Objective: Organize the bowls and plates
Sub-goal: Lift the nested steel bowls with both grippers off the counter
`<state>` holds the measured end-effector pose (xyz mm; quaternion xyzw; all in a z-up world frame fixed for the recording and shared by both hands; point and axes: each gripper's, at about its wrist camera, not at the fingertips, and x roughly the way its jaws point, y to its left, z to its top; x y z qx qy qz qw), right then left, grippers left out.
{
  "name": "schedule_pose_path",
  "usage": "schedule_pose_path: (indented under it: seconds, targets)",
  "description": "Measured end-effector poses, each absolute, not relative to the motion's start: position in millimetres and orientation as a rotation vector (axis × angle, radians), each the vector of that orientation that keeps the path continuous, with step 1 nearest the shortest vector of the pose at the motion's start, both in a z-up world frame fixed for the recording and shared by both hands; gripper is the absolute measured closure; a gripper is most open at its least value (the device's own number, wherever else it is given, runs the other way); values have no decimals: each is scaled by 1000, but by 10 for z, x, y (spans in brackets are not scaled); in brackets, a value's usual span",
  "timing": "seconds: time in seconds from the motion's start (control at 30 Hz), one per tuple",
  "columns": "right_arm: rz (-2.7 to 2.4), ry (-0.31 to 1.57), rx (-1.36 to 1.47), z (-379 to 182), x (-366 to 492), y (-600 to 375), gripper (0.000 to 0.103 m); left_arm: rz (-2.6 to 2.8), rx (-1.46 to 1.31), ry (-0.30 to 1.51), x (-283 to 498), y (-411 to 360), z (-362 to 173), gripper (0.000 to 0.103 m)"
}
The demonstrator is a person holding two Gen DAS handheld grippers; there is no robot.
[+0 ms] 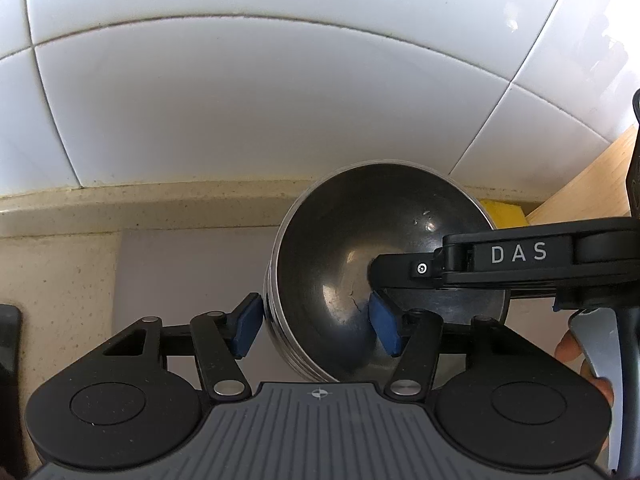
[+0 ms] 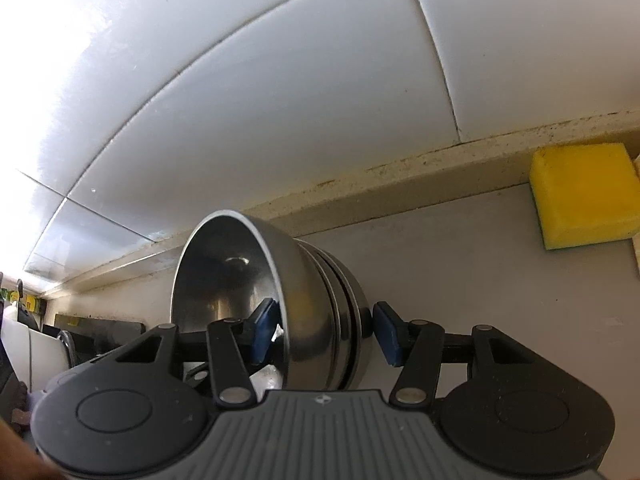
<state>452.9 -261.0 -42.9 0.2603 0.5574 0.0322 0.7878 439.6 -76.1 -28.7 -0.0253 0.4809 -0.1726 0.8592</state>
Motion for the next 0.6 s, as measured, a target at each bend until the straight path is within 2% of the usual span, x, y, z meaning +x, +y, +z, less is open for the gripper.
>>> schedule_pose_path:
  seconds: [0.3, 0.6]
  targets:
    - [59, 1184, 568, -363, 4496, -2584, 66, -374, -40, 987, 4322, -775, -146, 46]
    - [51, 1130, 565, -33, 4340, -2612, 67, -399, -27, 940, 4121, -843, 162, 46]
